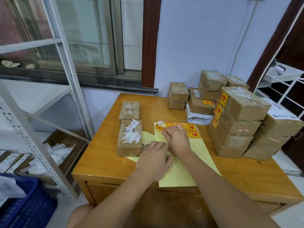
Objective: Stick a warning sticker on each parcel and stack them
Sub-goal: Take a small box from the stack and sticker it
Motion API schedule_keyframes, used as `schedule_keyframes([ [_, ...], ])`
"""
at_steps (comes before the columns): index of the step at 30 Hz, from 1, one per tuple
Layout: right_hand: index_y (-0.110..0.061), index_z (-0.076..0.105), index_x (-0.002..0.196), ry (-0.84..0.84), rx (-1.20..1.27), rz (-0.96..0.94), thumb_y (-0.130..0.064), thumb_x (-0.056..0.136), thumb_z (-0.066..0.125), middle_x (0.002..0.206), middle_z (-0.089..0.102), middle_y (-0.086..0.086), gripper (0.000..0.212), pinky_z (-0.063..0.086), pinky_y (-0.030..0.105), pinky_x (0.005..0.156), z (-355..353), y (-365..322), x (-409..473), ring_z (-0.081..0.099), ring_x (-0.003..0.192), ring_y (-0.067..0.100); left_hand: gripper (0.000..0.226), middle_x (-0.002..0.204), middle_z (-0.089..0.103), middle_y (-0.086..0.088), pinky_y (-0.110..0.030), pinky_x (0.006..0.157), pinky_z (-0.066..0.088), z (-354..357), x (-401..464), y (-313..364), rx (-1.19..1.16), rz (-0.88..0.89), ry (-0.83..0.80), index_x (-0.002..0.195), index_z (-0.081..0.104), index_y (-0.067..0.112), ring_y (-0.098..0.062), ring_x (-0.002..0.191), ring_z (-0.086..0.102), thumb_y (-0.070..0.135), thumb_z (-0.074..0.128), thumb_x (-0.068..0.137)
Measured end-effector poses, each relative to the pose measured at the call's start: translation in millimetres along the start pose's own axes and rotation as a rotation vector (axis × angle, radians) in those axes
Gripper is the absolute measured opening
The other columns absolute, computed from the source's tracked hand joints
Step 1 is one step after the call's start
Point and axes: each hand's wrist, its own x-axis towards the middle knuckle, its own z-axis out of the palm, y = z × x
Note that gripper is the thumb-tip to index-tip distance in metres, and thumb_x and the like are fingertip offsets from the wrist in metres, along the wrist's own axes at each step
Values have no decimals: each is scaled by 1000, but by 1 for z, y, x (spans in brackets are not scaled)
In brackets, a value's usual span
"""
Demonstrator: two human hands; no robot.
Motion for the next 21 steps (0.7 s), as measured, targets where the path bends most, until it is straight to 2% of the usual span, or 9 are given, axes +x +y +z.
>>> schedule_keyframes([
  [3, -18, 77, 94, 164, 33, 5, -21, 94, 70, 90, 75, -11, 8, 49, 41, 80, -1, 0, -3, 49, 90, 18, 44, 135, 60, 9, -33, 111, 34, -2, 0, 0, -20, 0, -8, 133, 64, 24, -14, 130, 45, 44, 43, 100],
  [6, -18, 77, 97, 258, 58, -29, -20, 94, 71, 95, 74, -13, 7, 50, 39, 78, -6, -1, -7, 48, 89, 15, 44, 137, 59, 9, -33, 112, 34, -3, -2, 1, -33, -4, -14, 134, 63, 24, -14, 131, 44, 43, 43, 100],
  [12, -15, 79, 93, 420, 9, -260, -15, 87, 80, 99, 76, -11, 6, 45, 37, 75, -25, -14, -34, 55, 86, 18, 37, 134, 60, 5, -34, 107, 41, -9, -1, 2, -124, -31, -9, 131, 62, 19, -17, 127, 50, 32, 43, 103],
  [15, -16, 79, 93, 451, -35, -333, -17, 88, 78, 102, 76, -10, 4, 42, 36, 71, -36, -13, -51, 57, 87, 20, 25, 115, 65, 7, -33, 88, 50, -16, -5, 3, -284, -82, 40, 129, 50, 21, -16, 104, 61, 24, 45, 104],
  [17, -16, 78, 95, 445, -83, -382, -17, 90, 77, 104, 76, -10, 6, 41, 35, 70, -44, -12, -61, 57, 87, 20, 27, 107, 65, 11, -33, 77, 51, -21, -10, 4, -395, -112, 59, 130, 38, 25, -14, 90, 65, 20, 46, 105],
  [19, -15, 78, 98, 426, -129, -430, -17, 89, 78, 104, 75, -8, 9, 40, 33, 71, -53, -10, -70, 56, 87, 21, 33, 106, 63, 13, -30, 75, 50, -22, -12, 5, -475, -120, 69, 133, 33, 31, -11, 89, 65, 17, 46, 106],
  [21, -15, 78, 100, 408, -156, -470, -16, 89, 78, 107, 75, -6, 12, 42, 32, 73, -59, -8, -77, 56, 88, 20, 38, 112, 62, 14, -26, 81, 50, -22, -12, 5, -526, -128, 69, 138, 38, 35, -7, 96, 64, 14, 45, 107],
])
